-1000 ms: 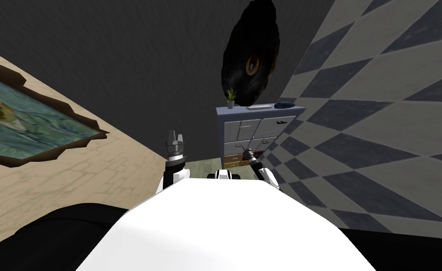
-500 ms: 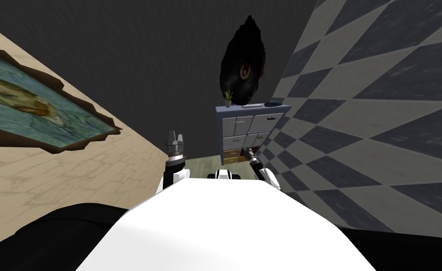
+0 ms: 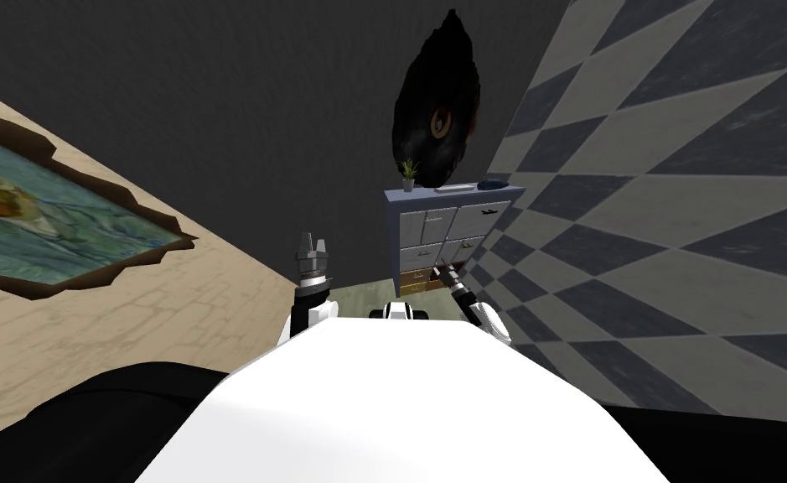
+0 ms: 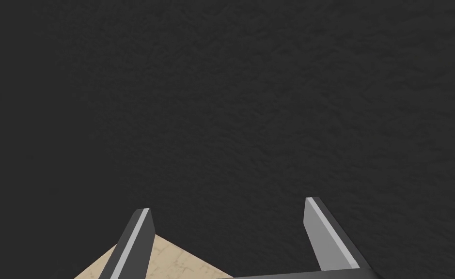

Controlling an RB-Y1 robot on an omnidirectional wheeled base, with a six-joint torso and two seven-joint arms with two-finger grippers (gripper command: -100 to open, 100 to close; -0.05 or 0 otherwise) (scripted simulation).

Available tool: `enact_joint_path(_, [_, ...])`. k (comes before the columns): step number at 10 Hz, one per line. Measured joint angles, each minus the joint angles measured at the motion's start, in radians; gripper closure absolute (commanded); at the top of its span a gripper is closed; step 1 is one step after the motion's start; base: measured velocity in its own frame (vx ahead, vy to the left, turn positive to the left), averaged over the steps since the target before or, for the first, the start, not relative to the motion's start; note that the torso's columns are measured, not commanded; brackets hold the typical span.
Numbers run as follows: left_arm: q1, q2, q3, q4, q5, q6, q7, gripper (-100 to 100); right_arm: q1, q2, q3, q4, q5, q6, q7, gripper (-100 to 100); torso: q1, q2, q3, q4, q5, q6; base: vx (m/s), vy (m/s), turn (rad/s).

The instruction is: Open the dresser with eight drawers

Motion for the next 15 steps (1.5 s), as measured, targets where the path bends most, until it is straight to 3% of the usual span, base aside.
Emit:
enact_joint_path(5, [0.0,0.0,0.0,0.0,0.0,0.0,0.0,0,0.025,-0.025,-0.037,0.006,-0.056,-0.053,0.08,-100,-0.003,0.003,0.002,0.001,-0.001,0.0,0.107,0.122,-0.087])
enact_joint_path(9, [0.0,0.0,0.0,0.0,0.0,0.0,0.0,0,0.033,0.053,-0.052,0.01,-0.078,-0.074,0.113,-100,-0.006,0.003,0.002,0.001,-0.002,0.0,0.029,0.045,-0.025])
enact_joint_path(13, [0.0,0.0,0.0,0.0,0.0,0.0,0.0,0,0.037,0.167,-0.057,0.015,-0.086,-0.085,0.132,-100,-0.003,0.002,0.001,0.001,-0.001,0.0,0.014,0.016,-0.009])
enact_joint_path(15, [0.0,0.0,0.0,0.0,0.0,0.0,0.0,0,0.027,0.158,-0.057,0.008,-0.084,-0.072,0.12,-100,-0.003,0.0,0.0,0.0,-0.001,0.0,0.048,0.034,0.039])
